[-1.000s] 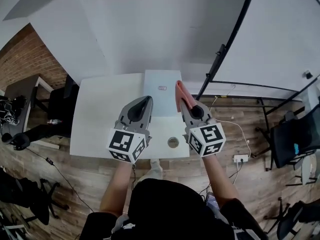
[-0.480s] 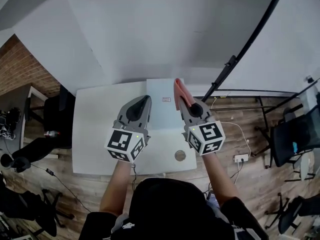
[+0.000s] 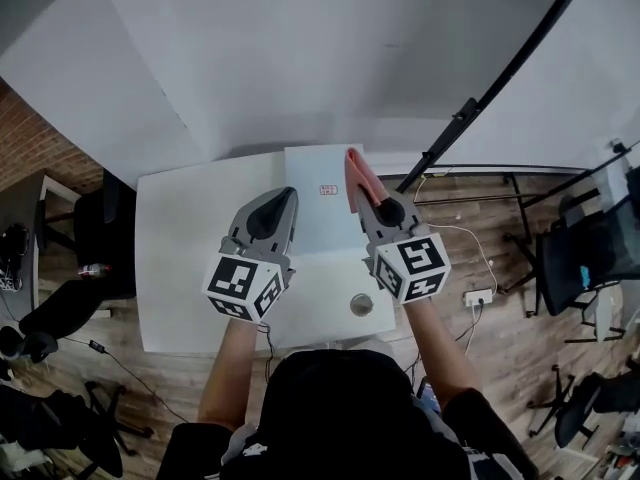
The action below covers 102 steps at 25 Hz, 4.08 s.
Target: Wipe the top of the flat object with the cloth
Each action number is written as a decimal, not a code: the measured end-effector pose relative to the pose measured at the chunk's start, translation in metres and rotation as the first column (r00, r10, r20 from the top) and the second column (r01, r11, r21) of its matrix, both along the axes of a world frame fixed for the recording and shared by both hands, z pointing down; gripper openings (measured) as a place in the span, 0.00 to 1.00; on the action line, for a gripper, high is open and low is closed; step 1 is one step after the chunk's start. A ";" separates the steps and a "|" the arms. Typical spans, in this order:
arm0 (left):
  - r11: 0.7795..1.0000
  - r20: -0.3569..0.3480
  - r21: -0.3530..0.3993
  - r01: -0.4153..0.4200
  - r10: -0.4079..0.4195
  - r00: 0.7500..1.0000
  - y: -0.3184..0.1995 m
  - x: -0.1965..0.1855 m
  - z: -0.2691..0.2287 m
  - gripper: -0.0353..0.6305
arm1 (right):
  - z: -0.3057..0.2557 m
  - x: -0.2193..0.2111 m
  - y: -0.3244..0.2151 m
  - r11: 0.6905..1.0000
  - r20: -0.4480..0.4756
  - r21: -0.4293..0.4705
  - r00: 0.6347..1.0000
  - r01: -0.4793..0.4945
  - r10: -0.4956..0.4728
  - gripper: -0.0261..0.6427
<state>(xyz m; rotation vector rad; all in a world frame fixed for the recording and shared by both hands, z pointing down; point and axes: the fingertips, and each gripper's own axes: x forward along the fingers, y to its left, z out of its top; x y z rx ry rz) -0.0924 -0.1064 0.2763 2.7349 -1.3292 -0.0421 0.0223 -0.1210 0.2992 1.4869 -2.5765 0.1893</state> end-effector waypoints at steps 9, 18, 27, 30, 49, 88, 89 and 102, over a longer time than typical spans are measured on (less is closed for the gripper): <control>0.996 0.052 -0.090 -0.024 0.029 0.998 -0.017 0.018 0.054 0.07 | 0.048 0.016 -0.022 0.996 0.000 -0.088 1.000 0.016 -0.016 0.11; 0.967 0.140 -0.196 -0.160 0.189 0.972 -0.026 0.051 0.121 0.07 | 0.089 0.025 -0.047 0.984 -0.017 -0.173 0.999 0.039 -0.042 0.11; 0.929 0.185 -0.344 -0.139 0.212 0.959 -0.029 0.056 0.209 0.13 | 0.138 0.033 -0.061 0.959 -0.058 -0.272 0.994 0.073 -0.092 0.11; 0.911 0.197 -0.388 -0.138 0.228 0.953 -0.030 0.057 0.234 0.25 | 0.155 0.033 -0.064 0.950 -0.065 -0.301 0.993 0.079 -0.103 0.11; 0.854 0.375 -0.516 -0.062 0.290 0.881 -0.018 0.048 0.339 0.41 | 0.217 0.054 -0.068 0.919 -0.138 -0.391 0.984 0.050 -0.112 0.10; 0.889 0.405 -0.455 -0.054 0.260 0.877 -0.015 0.050 0.342 0.41 | 0.306 0.086 -0.043 0.838 -0.299 -0.546 0.933 0.004 -0.200 0.11; 0.889 0.404 -0.454 -0.054 0.259 0.877 -0.015 0.051 0.342 0.41 | 0.305 0.085 -0.043 0.835 -0.290 -0.551 0.936 0.007 -0.198 0.11; 0.890 0.401 -0.454 -0.054 0.258 0.879 -0.015 0.051 0.342 0.41 | 0.310 0.063 -0.052 0.820 -0.309 -0.572 0.923 0.012 -0.229 0.11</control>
